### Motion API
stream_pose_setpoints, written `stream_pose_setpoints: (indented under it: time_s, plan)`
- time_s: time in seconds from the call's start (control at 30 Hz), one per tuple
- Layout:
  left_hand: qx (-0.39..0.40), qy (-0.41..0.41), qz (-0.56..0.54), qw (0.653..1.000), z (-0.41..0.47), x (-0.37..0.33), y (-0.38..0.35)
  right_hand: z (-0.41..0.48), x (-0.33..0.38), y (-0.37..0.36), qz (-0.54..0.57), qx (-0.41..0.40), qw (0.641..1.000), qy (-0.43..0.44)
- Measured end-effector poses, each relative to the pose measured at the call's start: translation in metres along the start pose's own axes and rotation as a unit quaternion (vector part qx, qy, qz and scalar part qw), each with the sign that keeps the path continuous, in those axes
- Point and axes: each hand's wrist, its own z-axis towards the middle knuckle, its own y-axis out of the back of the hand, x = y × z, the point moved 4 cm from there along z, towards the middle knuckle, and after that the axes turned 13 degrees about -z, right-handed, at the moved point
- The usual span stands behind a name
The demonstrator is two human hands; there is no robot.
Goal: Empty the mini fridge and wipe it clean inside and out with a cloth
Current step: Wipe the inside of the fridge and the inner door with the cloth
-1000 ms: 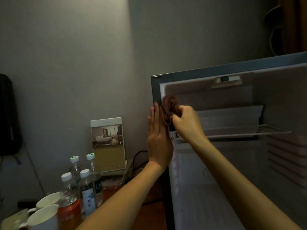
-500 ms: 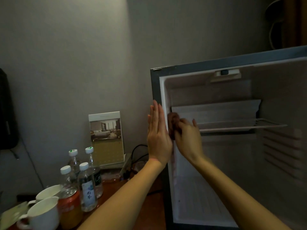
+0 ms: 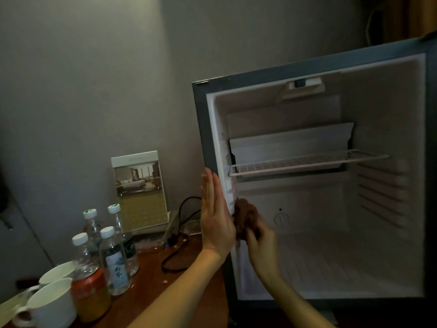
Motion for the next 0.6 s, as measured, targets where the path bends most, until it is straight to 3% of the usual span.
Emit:
stream_pose_setpoints:
  time_s: [0.1, 0.27, 0.47, 0.6]
  plan:
    - [-0.007, 0.003, 0.008, 1.000, 0.000, -0.001, 0.000, 0.018, 0.009, -0.003, 0.000, 0.006, 1.000, -0.005]
    - [0.004, 0.008, 0.031, 0.999, 0.002, 0.001, 0.000, 0.027, 0.024, -0.010, 0.089, 0.014, 0.996, -0.016]
    - [0.059, -0.043, 0.095, 0.993, 0.016, -0.008, 0.021, 0.035, 0.020, -0.016, 0.048, -0.013, 0.997, -0.055]
    - [0.033, -0.056, 0.106, 0.992, 0.054, -0.015, 0.016, 0.065, 0.009, -0.022, 0.009, -0.023, 0.993, -0.119]
